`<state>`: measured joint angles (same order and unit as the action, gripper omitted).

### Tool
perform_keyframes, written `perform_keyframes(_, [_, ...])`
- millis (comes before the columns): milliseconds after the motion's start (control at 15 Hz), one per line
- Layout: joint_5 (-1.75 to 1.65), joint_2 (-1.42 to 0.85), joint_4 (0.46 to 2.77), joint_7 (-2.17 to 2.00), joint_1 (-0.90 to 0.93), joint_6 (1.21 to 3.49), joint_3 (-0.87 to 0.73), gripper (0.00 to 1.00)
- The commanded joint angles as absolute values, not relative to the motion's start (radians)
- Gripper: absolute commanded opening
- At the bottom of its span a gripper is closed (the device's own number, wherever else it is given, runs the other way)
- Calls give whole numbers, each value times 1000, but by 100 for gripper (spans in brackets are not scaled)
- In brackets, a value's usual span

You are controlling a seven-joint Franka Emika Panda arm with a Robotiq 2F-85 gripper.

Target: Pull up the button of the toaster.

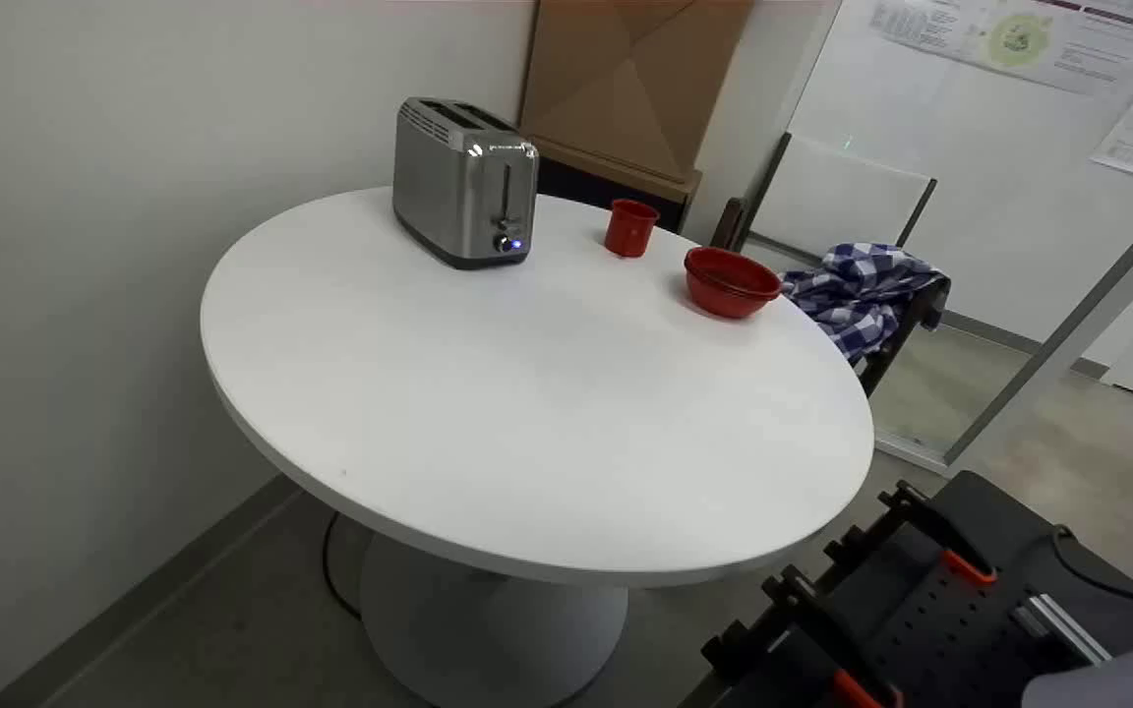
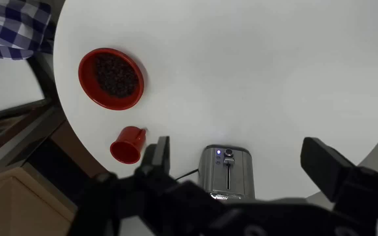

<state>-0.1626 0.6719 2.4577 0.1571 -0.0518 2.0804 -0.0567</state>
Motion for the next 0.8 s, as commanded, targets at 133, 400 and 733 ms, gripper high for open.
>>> perform_keyframes(133, [-165, 672, 2454, 154, -47, 2078, -60, 100])
perform_keyframes(400, [-172, 591, 2429, 164, -51, 2083, -68, 100])
perform_keyframes(733, [-161, 355, 2336, 214, -45, 2068, -98, 100])
